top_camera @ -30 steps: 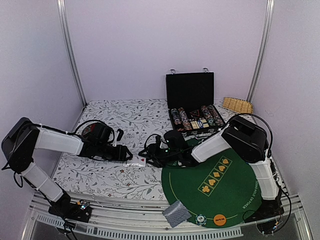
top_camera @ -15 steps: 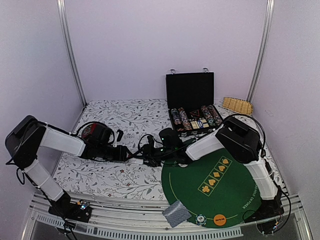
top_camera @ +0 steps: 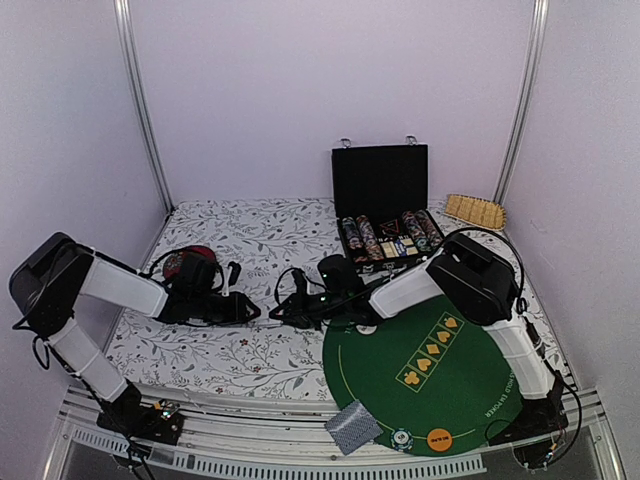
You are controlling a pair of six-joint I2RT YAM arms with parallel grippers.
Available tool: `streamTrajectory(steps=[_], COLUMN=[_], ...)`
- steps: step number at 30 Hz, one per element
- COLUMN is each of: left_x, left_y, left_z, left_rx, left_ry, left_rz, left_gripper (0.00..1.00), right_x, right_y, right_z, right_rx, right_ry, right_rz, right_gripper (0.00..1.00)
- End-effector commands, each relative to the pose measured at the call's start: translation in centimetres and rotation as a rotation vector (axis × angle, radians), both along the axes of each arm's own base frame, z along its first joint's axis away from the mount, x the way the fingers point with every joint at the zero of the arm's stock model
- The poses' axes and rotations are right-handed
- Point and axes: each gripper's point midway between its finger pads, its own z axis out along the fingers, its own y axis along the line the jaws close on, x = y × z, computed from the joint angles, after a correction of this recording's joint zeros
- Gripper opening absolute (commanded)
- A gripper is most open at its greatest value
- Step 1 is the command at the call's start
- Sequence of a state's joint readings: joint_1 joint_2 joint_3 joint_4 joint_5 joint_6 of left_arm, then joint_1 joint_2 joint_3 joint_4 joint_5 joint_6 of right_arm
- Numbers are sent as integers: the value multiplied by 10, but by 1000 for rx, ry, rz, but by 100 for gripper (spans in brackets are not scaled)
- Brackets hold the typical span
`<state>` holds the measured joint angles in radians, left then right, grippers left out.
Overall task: Distribute texas hold em gaming equipment
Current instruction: Pick up the face-down deck piles from the center of the board, then place the poker card at the center of the board.
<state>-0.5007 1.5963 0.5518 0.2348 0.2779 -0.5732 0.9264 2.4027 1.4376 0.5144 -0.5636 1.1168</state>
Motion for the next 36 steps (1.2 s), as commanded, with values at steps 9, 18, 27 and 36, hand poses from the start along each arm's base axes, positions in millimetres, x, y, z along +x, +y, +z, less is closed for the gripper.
streamTrajectory(steps=[9,18,27,36], left_x=[-10,-2,-13,-17], left_y=[16,49,53,50], left_z=[76,159,135,135], left_rx=[33,81,131,126], left_ry=[-125,-326,-246,-250], left_rz=[-43,93,61,40], left_gripper=[52,60,60,60], right_x=[10,-58,-109,-134], right_y=[-32,-39,-13,-26], right_z=[80,58,39,-3], right_rx=[-58,-666,-815,709], right_ry=[-511,-1910,-2615,2758], right_rz=[147,735,971,-1303], right_gripper=[2,2,2,4])
